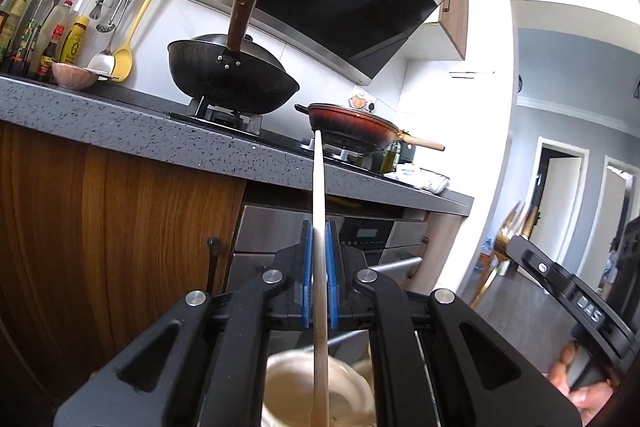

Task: Organize utensils
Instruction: 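Carry chopstick into tall cup with left tool while right carries gold fork into short cup, then open both tools to release the chopstick and the gold fork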

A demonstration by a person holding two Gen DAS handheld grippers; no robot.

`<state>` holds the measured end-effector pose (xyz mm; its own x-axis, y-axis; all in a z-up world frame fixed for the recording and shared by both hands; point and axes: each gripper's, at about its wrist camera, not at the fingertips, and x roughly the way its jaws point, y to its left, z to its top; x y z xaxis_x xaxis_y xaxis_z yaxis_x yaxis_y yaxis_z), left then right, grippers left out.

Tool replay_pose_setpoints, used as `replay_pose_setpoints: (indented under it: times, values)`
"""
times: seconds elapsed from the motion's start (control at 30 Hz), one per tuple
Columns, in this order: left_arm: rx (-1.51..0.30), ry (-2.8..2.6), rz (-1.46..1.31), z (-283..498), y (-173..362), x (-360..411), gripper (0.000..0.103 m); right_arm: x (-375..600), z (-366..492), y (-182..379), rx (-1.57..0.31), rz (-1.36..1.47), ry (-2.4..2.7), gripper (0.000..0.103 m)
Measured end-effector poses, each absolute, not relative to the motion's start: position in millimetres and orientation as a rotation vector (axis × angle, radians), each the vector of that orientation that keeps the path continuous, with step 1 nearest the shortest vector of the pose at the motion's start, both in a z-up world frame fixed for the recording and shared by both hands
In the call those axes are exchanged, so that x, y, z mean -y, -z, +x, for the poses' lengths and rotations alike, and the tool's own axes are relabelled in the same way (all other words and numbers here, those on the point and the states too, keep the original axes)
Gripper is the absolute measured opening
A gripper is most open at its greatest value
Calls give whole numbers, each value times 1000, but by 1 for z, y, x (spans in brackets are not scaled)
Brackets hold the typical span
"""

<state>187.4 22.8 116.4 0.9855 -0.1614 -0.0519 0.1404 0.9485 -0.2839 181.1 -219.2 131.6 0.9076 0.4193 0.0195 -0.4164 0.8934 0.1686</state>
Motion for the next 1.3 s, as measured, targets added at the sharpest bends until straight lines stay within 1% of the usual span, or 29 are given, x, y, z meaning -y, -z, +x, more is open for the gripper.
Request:
replay_pose_setpoints:
  times: [0.33, 0.57, 0.7, 0.83, 1.13, 1.23, 1.3]
  values:
    - [-98, 107, -275, 211, -91, -24, 6, 206, 206, -107, -138, 152, -478, 3]
    - [-109, 118, -217, 178, -84, -22, 6, 197, 209, -99, -176, 120, -485, 3]
    - [-167, 144, -205, 162, -79, -23, 6, 195, 209, -95, -188, 111, -482, 3]
    - [-217, 150, -200, 155, -77, -24, 6, 193, 211, -90, -209, 105, -479, 3]
    - [-261, 161, -161, 156, -67, -18, 6, 194, 219, -78, -264, 109, -458, 4]
    - [-272, 157, -157, 157, -65, -18, 8, 196, 221, -78, -265, 110, -448, 4]
    - [-272, 162, -161, 158, -65, -19, 13, 197, 221, -77, -265, 112, -436, 4]
